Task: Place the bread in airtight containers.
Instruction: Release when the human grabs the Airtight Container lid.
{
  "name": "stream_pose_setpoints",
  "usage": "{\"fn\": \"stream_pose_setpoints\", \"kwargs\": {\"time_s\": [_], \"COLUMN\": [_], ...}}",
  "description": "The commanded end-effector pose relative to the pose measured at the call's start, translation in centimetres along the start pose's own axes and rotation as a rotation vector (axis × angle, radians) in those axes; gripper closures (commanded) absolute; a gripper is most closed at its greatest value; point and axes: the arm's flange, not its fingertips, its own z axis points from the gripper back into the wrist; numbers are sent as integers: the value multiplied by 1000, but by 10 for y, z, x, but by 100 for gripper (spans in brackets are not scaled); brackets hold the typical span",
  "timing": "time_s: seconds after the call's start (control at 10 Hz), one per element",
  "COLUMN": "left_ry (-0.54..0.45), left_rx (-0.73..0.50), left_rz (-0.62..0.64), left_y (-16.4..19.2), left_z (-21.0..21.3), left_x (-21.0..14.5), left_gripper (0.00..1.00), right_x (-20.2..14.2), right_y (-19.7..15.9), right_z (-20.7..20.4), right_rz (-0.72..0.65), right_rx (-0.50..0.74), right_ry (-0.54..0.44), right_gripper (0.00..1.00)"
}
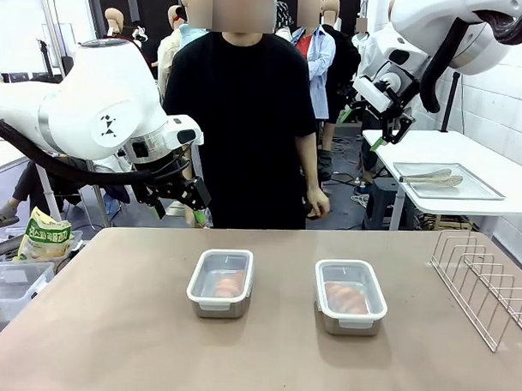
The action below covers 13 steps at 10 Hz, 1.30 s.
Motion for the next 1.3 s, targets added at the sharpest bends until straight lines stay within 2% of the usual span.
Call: {"fn": "stream_pose_setpoints", "kwargs": {"time_s": [0.0,1.2], "left_ry": [-1,-1], "left_rx": [-1,-1], "left_rz": [9,9], "left_y": [1,1], "left_z": [1,1], "left_x": [0,0], "left_gripper": [0,0], "right_x": [3,3], "right_y": [5,5], "right_z": [-2,-2], "right_rz": [-9,-9], "right_rx": [-14,-14], "right_ry": [-6,-6], "right_gripper": [0,0]}}
